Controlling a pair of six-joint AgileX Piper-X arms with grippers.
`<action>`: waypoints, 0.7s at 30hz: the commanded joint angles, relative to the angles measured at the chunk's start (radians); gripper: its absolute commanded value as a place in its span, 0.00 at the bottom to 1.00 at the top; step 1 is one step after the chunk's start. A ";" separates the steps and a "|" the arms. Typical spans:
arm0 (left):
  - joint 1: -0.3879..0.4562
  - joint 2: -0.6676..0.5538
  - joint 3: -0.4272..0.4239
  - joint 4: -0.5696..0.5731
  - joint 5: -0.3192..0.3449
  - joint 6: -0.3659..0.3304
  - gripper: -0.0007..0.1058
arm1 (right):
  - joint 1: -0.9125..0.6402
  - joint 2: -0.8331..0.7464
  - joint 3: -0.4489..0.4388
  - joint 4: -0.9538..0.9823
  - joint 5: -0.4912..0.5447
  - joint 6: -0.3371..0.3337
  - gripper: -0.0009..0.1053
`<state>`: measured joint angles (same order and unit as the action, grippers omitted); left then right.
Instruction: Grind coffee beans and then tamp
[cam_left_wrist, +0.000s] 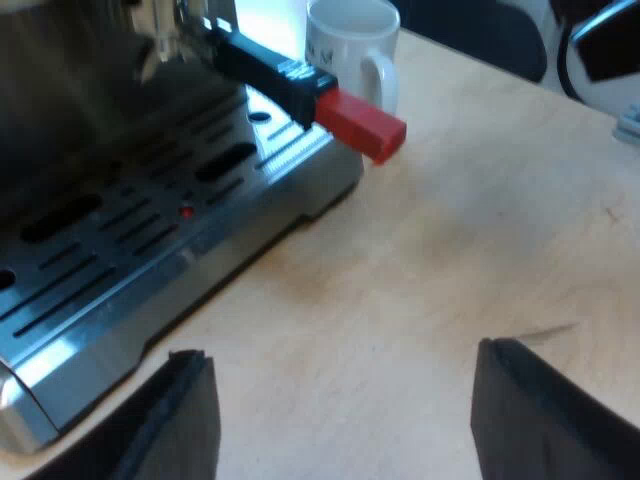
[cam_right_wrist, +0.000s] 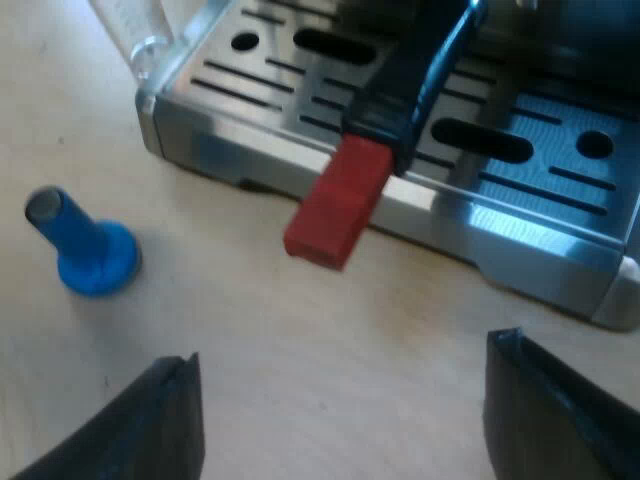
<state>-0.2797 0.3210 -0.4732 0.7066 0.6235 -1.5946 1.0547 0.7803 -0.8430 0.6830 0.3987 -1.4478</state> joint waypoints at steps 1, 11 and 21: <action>-0.005 0.002 0.012 -0.041 0.018 -0.003 0.54 | 0.037 0.021 -0.003 -0.038 0.089 0.027 0.59; -0.005 0.002 0.029 -0.040 0.018 -0.003 0.54 | 0.114 0.073 0.109 -0.269 0.180 0.084 0.59; -0.005 0.002 0.029 -0.108 0.018 -0.003 0.54 | 0.150 0.073 0.289 -0.574 0.226 0.082 0.59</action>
<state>-0.2797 0.3218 -0.4411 0.6248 0.6260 -1.5946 1.2027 0.8558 -0.5567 0.1360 0.6171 -1.3616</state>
